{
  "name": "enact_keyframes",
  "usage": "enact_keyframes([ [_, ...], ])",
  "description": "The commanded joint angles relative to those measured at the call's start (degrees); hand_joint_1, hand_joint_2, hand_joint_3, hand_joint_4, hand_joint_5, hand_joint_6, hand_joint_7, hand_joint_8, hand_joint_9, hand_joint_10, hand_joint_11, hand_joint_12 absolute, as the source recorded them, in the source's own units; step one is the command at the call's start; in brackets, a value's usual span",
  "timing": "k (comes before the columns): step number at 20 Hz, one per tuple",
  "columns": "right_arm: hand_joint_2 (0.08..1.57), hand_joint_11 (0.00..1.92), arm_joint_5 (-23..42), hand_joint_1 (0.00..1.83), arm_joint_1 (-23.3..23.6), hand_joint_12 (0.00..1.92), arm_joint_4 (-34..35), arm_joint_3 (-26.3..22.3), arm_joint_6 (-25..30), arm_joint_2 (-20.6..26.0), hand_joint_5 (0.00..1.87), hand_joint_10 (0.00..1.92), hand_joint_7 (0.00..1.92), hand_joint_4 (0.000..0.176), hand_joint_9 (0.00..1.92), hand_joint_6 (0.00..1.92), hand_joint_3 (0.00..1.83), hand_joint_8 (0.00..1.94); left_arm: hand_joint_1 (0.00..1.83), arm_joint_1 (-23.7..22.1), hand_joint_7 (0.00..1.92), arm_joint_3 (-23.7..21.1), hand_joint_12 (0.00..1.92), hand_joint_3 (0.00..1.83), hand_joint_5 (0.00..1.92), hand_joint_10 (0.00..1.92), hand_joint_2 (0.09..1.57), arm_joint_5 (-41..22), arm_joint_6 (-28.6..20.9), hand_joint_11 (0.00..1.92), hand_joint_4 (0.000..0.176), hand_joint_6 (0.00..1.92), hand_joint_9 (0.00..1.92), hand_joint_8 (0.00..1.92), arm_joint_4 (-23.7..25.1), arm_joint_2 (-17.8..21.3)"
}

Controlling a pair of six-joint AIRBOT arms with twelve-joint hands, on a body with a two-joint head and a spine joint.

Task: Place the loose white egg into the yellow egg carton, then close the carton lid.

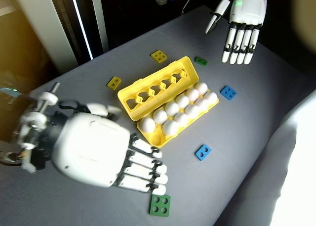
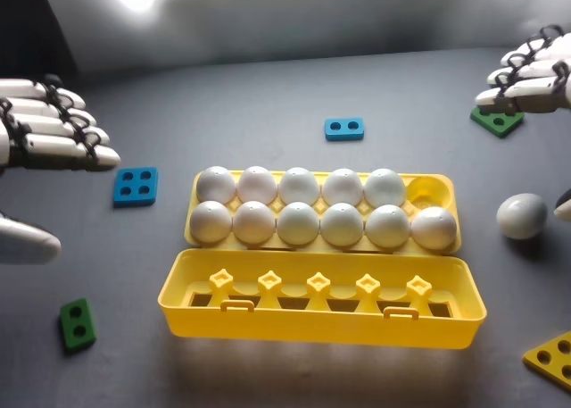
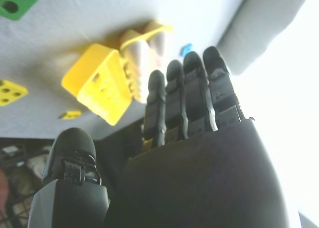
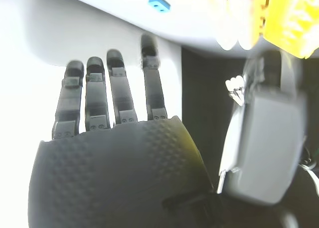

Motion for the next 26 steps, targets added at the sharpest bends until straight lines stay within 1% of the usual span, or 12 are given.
enact_keyframes([
  [1,0.85,0.02,4.72,1.07,0.08,0.02,0.8,0.6,-1.71,0.45,0.14,0.0,0.05,0.001,0.0,0.0,0.0,0.0,0.0,-0.55,0.22,0.56,0.22,0.0,0.22,0.0,1.24,-3.59,-1.32,0.0,0.0,0.0,0.14,0.0,-2.06,0.83],
  [3,0.86,0.01,4.86,1.22,-0.64,0.02,0.8,1.08,-2.93,-0.62,0.21,0.0,0.08,0.004,0.0,0.01,0.0,0.0,0.0,-0.54,0.25,0.92,0.32,0.0,0.25,0.01,1.24,-5.37,-4.64,0.0,0.0,0.01,0.17,0.0,-1.79,0.88],
  [4,0.87,0.0,4.72,1.27,-0.92,0.02,0.8,1.34,-2.93,-1.02,0.22,0.0,0.09,0.023,0.0,0.01,0.0,0.0,0.0,-0.48,0.23,1.16,0.26,0.0,0.23,0.01,1.24,-6.13,-5.01,0.0,0.0,0.01,0.15,0.0,-1.79,0.88],
  [6,0.92,0.0,3.09,1.28,-1.16,0.0,0.8,1.35,-2.5,-1.23,0.25,0.0,0.06,0.094,0.0,0.02,0.02,0.0,0.0,-0.23,0.23,1.79,0.24,0.0,0.23,0.0,1.24,-6.51,-5.01,0.0,0.0,0.0,0.15,0.0,-1.13,0.75],
  [9,0.98,0.0,3.08,1.3,-2.38,0.0,0.8,1.37,-1.52,-1.07,0.38,0.0,0.06,0.152,0.0,0.02,0.01,0.0,0.0,0.49,0.21,2.8,0.19,0.0,0.23,0.0,1.24,-6.47,-6.41,0.0,0.0,0.0,0.13,0.0,-0.92,0.6],
  [13,0.97,0.0,2.88,1.32,-3.81,0.0,0.8,1.37,1.76,-1.1,0.55,0.0,0.05,0.15,0.0,0.02,0.0,0.0,0.0,0.58,0.19,2.41,0.11,0.0,0.21,0.01,1.24,-5.77,-7.57,0.0,0.0,0.01,0.1,0.0,1.33,0.6],
  [15,0.98,0.0,2.92,1.29,-4.01,0.0,0.8,1.37,2.56,-1.17,0.6,0.0,0.02,0.16,0.0,0.03,0.0,0.0,0.0,0.58,0.2,2.18,0.14,0.0,0.23,0.01,1.25,-5.76,-7.77,0.0,0.0,0.01,0.11,0.01,1.9,0.6],
  [17,0.96,0.0,3.27,1.29,-4.03,0.0,0.81,1.39,3.08,-1.42,0.69,0.0,0.05,0.151,0.0,0.02,0.0,0.0,0.0,0.5,0.22,2.21,0.2,0.0,0.25,0.01,1.25,-5.65,-9.25,0.0,0.0,0.02,0.12,0.01,3.07,0.61],
  [19,0.96,0.0,4.65,1.28,-4.24,0.0,0.85,1.63,3.08,-2.02,0.69,0.0,0.03,0.151,0.0,0.02,0.0,0.0,0.0,0.91,0.24,2.44,0.31,0.0,0.27,0.01,1.25,-5.89,-9.99,0.0,0.0,0.01,0.14,0.01,3.7,0.6],
  [21,0.96,0.0,4.93,1.27,-4.24,0.0,1.44,1.81,3.07,-2.62,0.69,0.0,0.01,0.164,0.0,0.01,0.0,0.0,0.0,2.26,0.2,2.52,0.16,0.0,0.25,0.02,1.25,-7.5,-10.86,0.0,0.0,0.0,0.11,0.01,4.71,1.01],
  [23,0.96,0.0,5.29,1.28,-4.03,0.0,1.52,1.98,3.06,-3.15,0.7,0.0,0.05,0.152,0.0,0.01,0.0,0.01,0.0,2.87,0.21,2.87,0.19,0.0,0.26,0.02,1.25,-9.66,-14.56,0.0,0.0,0.01,0.12,0.01,9.33,1.46],
  [26,0.97,0.0,5.29,1.27,-4.08,0.0,1.52,2.63,3.03,-3.51,0.7,0.0,0.05,0.157,0.0,0.01,0.0,0.01,0.0,3.55,0.21,3.44,0.15,0.0,0.25,0.01,1.25,-12.87,-17.44,0.0,0.0,0.0,0.11,0.0,10.21,2.64],
])
